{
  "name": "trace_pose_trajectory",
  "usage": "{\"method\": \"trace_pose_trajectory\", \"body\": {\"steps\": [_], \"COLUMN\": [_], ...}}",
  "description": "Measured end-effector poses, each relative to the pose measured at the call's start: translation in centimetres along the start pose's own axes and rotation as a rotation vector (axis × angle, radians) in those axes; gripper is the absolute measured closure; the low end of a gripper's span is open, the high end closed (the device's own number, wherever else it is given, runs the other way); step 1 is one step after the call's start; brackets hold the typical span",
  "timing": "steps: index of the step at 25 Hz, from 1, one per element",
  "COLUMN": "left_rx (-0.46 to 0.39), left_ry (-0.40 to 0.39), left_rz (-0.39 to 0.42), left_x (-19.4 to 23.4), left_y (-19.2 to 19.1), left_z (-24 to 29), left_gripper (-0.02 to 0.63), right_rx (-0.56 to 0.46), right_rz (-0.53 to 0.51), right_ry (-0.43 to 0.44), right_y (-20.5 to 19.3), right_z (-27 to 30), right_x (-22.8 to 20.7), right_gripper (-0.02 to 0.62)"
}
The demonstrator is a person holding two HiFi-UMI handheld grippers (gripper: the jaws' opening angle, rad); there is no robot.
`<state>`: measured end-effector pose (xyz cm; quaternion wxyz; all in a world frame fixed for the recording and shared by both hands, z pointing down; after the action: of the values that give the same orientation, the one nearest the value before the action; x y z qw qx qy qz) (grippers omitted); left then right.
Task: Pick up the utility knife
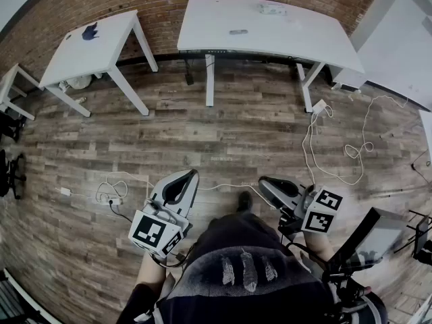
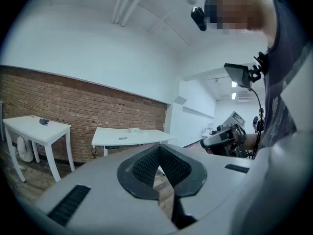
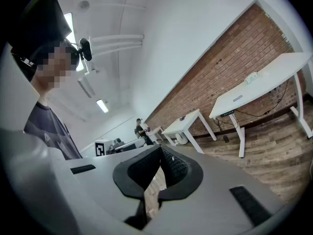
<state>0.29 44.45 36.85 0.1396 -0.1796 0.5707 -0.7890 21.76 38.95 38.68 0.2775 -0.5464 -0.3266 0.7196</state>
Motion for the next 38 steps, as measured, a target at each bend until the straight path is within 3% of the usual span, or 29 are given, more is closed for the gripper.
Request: {"method": "trace_pose_trajectory", "body": {"steps": [8, 12, 17, 22, 27, 33, 38], "left_rx": [0.059, 0.085, 0.101, 0.127, 0.105, 0.047, 0.008], "left_ry": [-0.004, 0.019, 0.061, 0.090, 0.103, 0.137, 0.172], "left_rz": [0.029, 0.045, 0.068, 0.065, 0.068, 0.063, 0.043], "left_x": [-1.5, -2.3, -2.7, -1.4, 1.1, 7.3, 13.8], "left_y": [2.4, 3.4, 4.2, 4.1, 3.5, 3.2, 3.0], "left_z": [8.4, 11.8, 14.1, 14.6, 13.2, 9.4, 5.5], "left_gripper": [0.611, 0.611, 0.611, 0.611, 0.611, 0.611, 0.611], "right_rx": [0.029, -0.024, -0.055, -0.058, -0.046, -0.016, 0.059], "right_rz": [0.066, 0.106, 0.137, 0.121, 0.127, 0.128, 0.032], "right_ry": [-0.009, -0.035, 0.068, 0.145, 0.162, 0.145, 0.103], "right_y": [2.1, 3.8, 5.7, 7.0, 7.4, 8.4, 9.2], "right_z": [-3.3, -5.6, -6.5, -5.1, -1.8, 4.7, 11.4], "right_x": [-6.8, -10.9, -13.4, -13.5, -12.5, -9.8, -6.6], "right_gripper": [0.595, 0.595, 0.595, 0.595, 0.595, 0.595, 0.595]}}
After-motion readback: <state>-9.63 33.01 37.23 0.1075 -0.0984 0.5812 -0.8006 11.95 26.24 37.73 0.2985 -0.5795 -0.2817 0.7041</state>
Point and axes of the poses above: the fingertips, and each gripper's own axes: z forward along the fingers, x to its left, y out of its top, the point moved 5 cm from there along -z, backward along the fingers, and after that the axes turned 7 degrees about x, right-handed, at the moved point
